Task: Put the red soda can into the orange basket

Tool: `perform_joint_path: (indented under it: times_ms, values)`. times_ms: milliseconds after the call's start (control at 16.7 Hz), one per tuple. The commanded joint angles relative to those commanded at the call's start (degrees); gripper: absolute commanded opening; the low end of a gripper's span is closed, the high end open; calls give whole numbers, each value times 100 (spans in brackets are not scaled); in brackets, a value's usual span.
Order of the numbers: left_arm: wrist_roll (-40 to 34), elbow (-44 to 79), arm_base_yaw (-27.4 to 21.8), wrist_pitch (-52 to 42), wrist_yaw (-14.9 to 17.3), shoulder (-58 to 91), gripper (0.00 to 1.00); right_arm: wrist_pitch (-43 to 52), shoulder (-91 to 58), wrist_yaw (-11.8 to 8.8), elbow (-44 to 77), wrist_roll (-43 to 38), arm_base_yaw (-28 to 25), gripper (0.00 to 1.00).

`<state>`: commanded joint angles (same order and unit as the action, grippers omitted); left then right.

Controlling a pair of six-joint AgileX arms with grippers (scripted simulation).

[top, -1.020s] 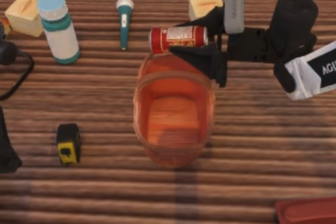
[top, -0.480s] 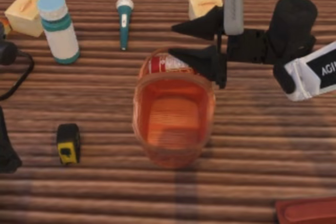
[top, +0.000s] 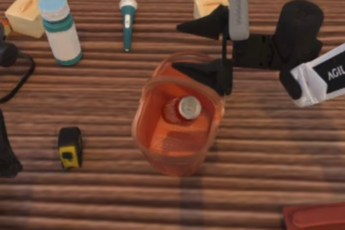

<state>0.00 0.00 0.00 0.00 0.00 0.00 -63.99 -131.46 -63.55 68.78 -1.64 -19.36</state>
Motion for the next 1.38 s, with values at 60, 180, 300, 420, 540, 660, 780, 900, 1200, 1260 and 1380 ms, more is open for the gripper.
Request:
perform_joint_path:
  times_ms: [60, 180, 300, 420, 540, 660, 780, 900, 1200, 1260, 1380]
  values:
    - [0, 0, 0, 0, 0, 0, 100, 0, 0, 0, 0, 0, 0, 100]
    - [0, 0, 0, 0, 0, 0, 100, 9, 40, 8, 14, 1, 26, 100]
    - [28, 46, -22, -43, 6, 52, 100, 33, 88, 26, -20, 5, 30, 100]
    - [172, 282, -128, -260, 33, 315, 100, 158, 335, 128, -195, 26, 58, 100]
    - [430, 712, -310, -637, 69, 783, 100, 380, 745, 324, -495, 59, 118, 100]
    - [789, 1326, -555, -1145, 108, 1431, 100, 717, 1317, 637, -934, 102, 220, 100]
    - [1223, 2087, -844, -1743, 145, 2213, 100, 1117, 1978, 1019, -1441, 147, 344, 100]
    - [1719, 2982, -1166, -2414, 178, 3109, 100, 1592, 2786, 1481, -2027, 190, 493, 100]
    - [3085, 5610, -2026, -4230, 231, 5675, 100, 2907, 5271, 2768, -3548, 252, 890, 100]
    - [3366, 6176, -2196, -4595, 233, 6221, 100, 3199, 5857, 3053, -3865, 255, 976, 100]
    - [3929, 7314, -2528, -5315, 230, 7317, 100, 3742, 6984, 3588, -4439, 252, 1132, 100]
